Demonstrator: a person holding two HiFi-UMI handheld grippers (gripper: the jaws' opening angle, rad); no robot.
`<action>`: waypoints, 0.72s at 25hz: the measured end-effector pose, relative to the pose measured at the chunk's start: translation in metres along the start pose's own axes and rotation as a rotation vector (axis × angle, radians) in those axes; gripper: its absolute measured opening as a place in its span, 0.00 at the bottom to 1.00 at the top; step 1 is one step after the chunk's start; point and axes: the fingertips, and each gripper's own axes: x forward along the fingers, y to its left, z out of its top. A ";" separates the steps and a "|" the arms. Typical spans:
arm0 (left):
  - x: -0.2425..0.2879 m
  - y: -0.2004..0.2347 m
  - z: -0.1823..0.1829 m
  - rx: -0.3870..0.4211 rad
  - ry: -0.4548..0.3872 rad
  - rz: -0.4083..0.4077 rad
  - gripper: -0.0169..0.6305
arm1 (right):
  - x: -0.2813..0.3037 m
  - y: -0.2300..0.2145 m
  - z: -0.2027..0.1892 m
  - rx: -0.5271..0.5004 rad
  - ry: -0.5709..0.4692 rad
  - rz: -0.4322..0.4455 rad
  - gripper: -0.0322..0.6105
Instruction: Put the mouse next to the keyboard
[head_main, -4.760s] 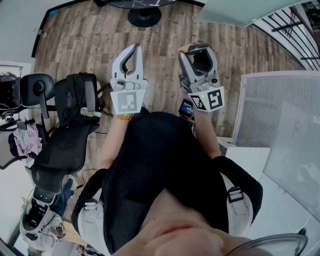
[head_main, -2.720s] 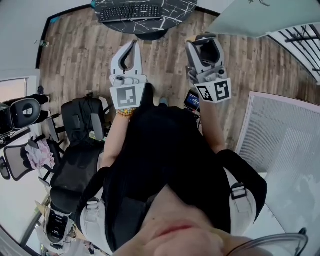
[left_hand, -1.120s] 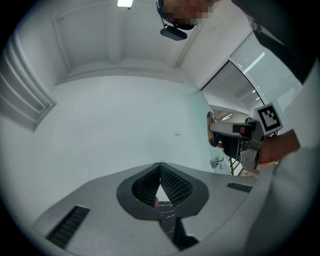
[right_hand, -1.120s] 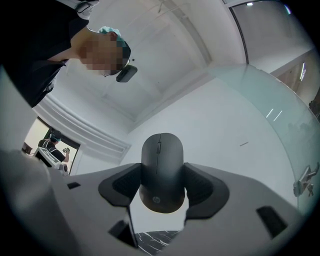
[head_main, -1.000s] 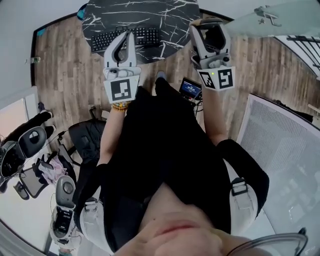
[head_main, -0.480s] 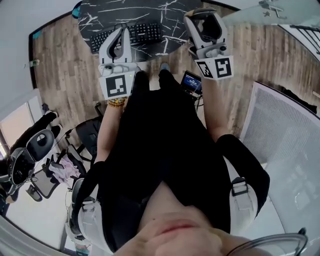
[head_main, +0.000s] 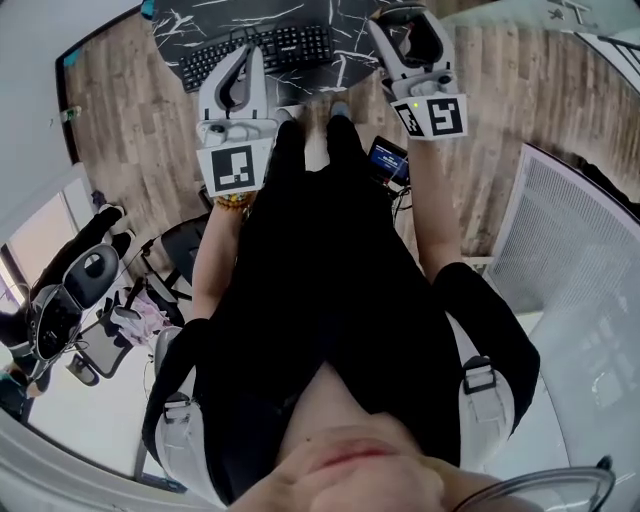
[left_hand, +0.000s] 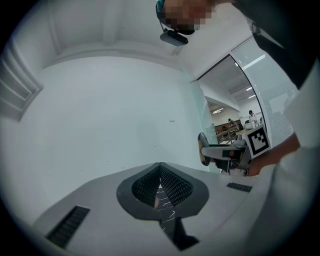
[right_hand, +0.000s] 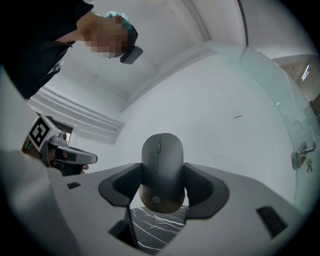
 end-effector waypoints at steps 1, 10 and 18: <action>0.000 -0.001 -0.002 0.002 0.008 -0.003 0.05 | 0.000 -0.001 -0.008 -0.004 0.011 -0.002 0.49; -0.001 -0.007 -0.009 0.026 0.044 -0.018 0.05 | -0.001 -0.011 -0.071 0.008 0.095 -0.008 0.49; -0.006 -0.006 -0.030 0.046 0.108 -0.019 0.05 | -0.010 -0.020 -0.125 0.050 0.156 -0.013 0.49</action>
